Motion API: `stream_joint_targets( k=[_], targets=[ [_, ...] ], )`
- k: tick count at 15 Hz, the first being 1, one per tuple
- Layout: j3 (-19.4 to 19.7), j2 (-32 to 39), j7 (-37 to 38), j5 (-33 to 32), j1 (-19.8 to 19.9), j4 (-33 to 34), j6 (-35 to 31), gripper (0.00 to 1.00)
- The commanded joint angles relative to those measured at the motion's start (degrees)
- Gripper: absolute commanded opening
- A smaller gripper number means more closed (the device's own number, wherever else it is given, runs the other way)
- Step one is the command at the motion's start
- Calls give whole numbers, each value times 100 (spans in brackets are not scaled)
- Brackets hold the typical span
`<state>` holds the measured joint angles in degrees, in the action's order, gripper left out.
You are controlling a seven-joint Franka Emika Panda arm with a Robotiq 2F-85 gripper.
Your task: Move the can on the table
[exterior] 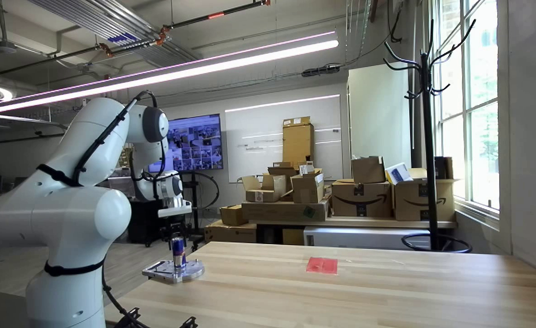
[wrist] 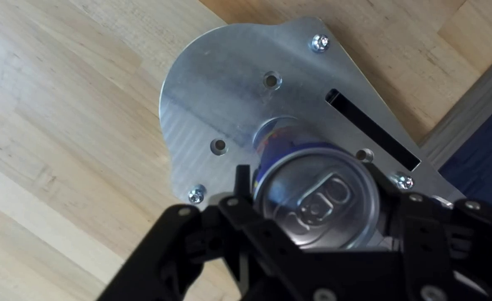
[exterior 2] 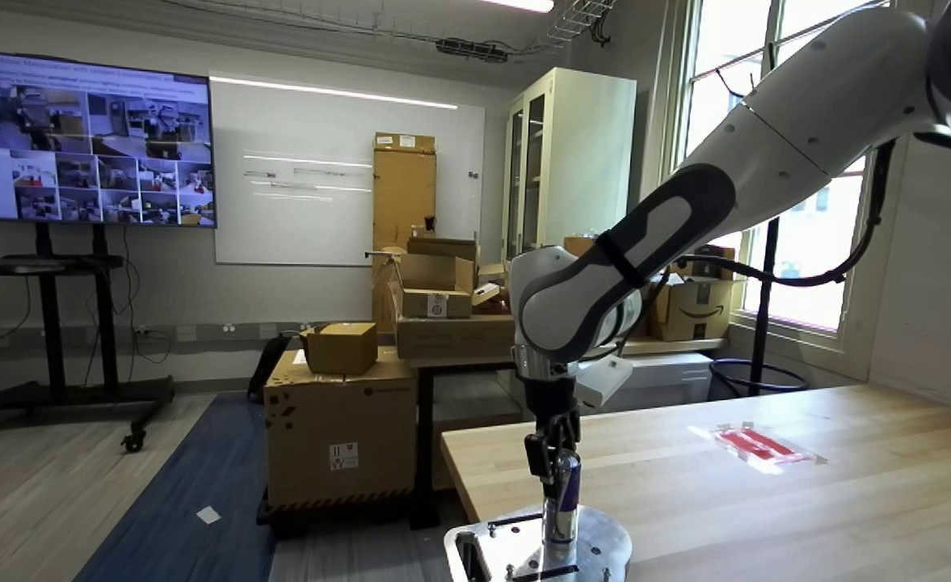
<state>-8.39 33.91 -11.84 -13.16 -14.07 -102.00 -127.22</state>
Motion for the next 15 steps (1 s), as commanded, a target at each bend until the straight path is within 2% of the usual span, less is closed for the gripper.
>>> stream_joint_targets(
  k=[1, 4, 10, 15],
  targets=[
    [-74, -81, -78, 103, 88, 69, 189, 98],
    [-84, -420, -63, 162, 154, -144, 191, 100],
    [-54, -2013, -100, 603, 510, -1136, 18, 100],
    [336, -3316, -172, 847, 980, -2345, -163, 100]
  ],
)
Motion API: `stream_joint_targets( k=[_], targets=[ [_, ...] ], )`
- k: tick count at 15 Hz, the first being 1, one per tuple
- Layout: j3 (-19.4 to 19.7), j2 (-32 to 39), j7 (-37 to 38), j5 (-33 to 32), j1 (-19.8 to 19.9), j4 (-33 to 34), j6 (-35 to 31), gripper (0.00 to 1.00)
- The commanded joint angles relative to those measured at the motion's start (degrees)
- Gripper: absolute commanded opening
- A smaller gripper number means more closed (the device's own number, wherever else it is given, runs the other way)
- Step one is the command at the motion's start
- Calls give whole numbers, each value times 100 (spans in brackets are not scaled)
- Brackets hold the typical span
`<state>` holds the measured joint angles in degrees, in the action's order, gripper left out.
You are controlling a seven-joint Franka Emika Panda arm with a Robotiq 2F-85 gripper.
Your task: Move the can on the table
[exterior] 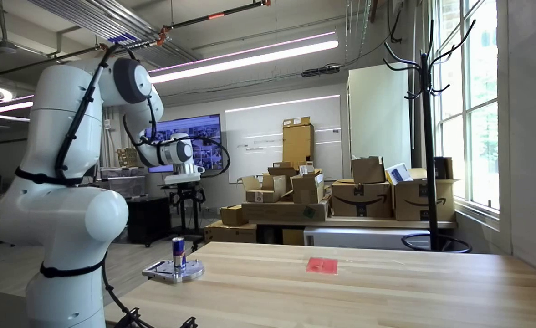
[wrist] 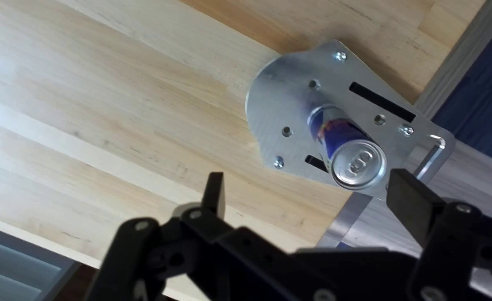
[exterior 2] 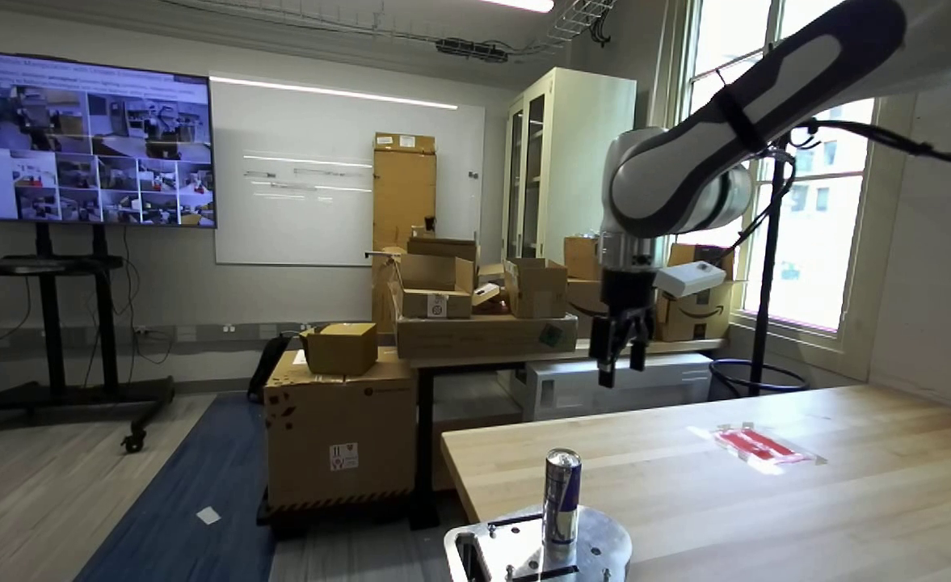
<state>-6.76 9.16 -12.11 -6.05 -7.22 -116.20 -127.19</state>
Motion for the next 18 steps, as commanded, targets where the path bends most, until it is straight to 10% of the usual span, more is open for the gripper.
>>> stream_joint_targets(
  k=[1, 10, 18],
  targets=[
    [299, -1032, -157, 146, 397, -1154, -181, 100],
    [1342, -2132, -800, 223, 1028, -2468, -384, 100],
    [1414, -2062, -652, 130, 1019, -2422, -299, 100]
  ],
)
